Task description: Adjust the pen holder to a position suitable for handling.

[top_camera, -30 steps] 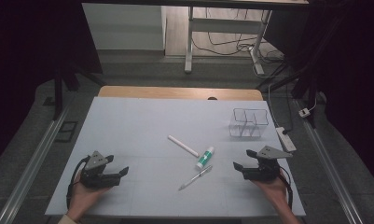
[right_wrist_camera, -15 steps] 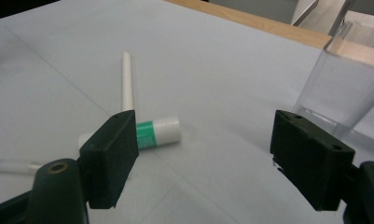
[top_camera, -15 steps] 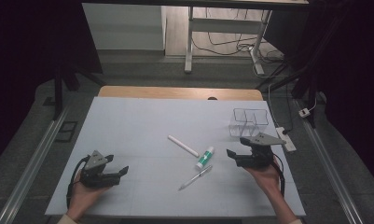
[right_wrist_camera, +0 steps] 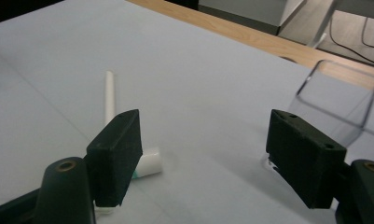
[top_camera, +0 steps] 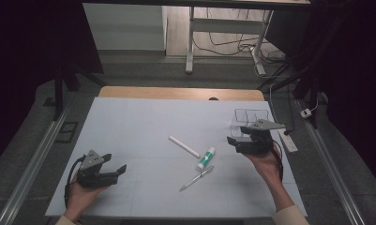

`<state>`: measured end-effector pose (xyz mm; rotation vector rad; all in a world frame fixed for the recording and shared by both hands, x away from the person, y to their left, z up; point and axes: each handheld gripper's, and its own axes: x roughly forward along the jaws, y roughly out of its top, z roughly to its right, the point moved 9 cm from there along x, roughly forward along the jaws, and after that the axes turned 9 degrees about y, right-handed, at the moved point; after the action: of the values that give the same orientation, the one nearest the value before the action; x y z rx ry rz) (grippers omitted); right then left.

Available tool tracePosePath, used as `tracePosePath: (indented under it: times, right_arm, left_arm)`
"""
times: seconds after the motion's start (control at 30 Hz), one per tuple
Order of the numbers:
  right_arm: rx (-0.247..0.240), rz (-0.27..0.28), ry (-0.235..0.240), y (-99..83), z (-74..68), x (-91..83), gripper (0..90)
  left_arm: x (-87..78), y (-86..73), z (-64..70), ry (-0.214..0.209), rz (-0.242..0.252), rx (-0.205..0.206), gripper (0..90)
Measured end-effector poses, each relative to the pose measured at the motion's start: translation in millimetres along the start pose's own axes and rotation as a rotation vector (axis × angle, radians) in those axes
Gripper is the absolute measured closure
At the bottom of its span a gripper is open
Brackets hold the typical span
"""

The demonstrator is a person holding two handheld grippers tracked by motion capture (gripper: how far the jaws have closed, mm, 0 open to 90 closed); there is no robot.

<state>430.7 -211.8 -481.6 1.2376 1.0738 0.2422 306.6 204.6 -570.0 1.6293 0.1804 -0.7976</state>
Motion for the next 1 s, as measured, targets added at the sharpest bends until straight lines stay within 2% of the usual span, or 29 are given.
tracePosePath:
  times: [0.27,0.4,0.47,0.6,0.67,1.0]
  right_arm:
    - [0.036,0.065,-0.022,21.2,19.7,-6.9,27.0]
    - [0.040,0.072,-0.040,24.6,30.5,-13.9,27.3]
    - [0.038,0.074,-0.047,24.8,33.5,-16.1,27.5]
    - [0.055,0.064,-0.069,20.9,50.7,-23.7,27.9]
    - [0.060,0.061,-0.069,19.8,52.9,-24.7,28.0]
    - [0.089,0.044,-0.130,11.1,74.4,-35.6,30.2]
  left_arm:
    - [2.1,-1.0,0.3,-0.006,-0.009,0.006,23.5]
    - [2.8,-1.1,0.0,-0.004,-0.010,0.006,23.6]
    - [3.7,-1.7,0.2,-0.005,-0.014,0.009,23.6]
    - [5.6,-1.4,1.2,-0.011,-0.016,0.016,23.8]
    - [6.1,-1.4,1.6,-0.013,-0.017,0.019,23.8]
    - [7.2,-2.0,2.8,-0.014,-0.023,0.029,24.0]
